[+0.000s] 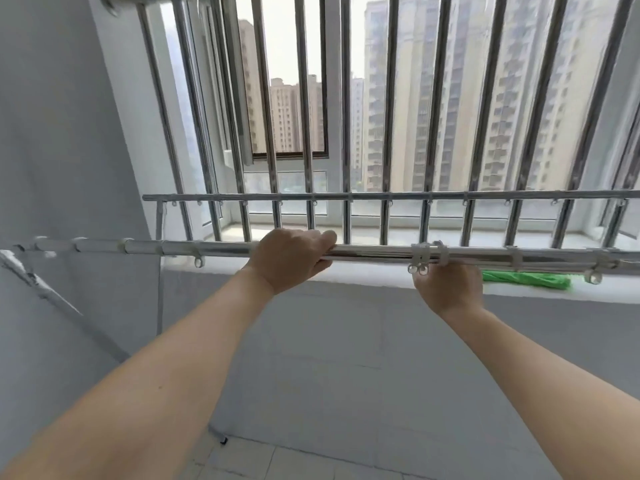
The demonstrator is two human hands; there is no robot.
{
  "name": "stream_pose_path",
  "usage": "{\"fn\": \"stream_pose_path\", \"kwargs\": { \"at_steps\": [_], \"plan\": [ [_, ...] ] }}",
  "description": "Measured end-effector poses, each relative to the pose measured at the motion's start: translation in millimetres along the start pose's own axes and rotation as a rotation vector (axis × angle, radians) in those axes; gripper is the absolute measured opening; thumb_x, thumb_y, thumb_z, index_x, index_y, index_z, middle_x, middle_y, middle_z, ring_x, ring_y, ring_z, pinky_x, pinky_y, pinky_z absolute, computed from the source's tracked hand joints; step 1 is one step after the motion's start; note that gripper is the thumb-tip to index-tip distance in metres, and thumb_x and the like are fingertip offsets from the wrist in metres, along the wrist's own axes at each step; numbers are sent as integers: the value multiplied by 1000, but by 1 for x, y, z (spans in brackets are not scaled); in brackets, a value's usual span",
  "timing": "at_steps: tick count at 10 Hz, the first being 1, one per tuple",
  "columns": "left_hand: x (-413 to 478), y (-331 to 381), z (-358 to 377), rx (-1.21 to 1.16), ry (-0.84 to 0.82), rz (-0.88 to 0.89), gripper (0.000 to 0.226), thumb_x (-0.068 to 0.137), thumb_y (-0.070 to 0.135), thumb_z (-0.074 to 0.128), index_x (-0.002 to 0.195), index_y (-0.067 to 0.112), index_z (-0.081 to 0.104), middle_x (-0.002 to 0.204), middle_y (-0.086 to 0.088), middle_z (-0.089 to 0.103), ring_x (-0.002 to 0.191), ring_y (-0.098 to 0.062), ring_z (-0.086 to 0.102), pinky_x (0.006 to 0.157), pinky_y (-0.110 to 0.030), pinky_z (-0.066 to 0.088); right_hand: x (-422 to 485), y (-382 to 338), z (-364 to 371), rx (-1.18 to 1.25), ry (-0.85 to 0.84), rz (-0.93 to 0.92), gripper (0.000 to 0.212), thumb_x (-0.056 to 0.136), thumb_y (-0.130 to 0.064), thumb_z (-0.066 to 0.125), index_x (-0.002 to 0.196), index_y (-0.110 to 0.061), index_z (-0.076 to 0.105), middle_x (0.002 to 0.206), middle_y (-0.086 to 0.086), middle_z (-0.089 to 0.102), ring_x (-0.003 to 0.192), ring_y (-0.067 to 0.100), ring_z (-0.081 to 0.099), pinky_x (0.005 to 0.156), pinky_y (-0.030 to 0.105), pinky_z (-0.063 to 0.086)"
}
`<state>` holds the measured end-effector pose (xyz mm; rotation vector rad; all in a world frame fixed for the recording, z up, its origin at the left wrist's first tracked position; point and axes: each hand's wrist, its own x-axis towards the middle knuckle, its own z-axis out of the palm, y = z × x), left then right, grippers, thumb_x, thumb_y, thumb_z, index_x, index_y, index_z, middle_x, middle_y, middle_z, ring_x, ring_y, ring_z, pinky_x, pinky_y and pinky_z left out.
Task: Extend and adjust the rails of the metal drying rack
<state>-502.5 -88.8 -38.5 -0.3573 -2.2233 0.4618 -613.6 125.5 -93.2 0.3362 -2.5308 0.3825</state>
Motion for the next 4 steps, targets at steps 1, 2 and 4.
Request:
{"fn": "stream_pose_path", "kwargs": {
  "at_steps": [1,2,4],
  "plan": [
    [-1,3,-2,-62,-9,20,15,76,18,67,76,7,56,54,-6,60,39,-28,56,40,-26,39,-5,-2,-7,-44,-167,69,43,96,-32,33,114,-11,66,122,13,66,105,30,64,74,30,39],
    [-5,5,-6,-104,-90,-36,27,88,40,50,88,13,51,72,-4,65,60,-30,63,52,-30,41,-24,-5,-19,11,-164,58,31,91,-26,43,95,-11,70,101,14,71,99,32,62,69,29,37],
    [-35,5,-24,-288,-122,-151,53,87,62,37,126,27,39,118,-3,56,110,-24,51,87,-40,42,-95,-19,-64,30,-270,207,26,83,-16,47,95,-23,69,101,2,69,95,26,62,72,30,45]
  ]
}}
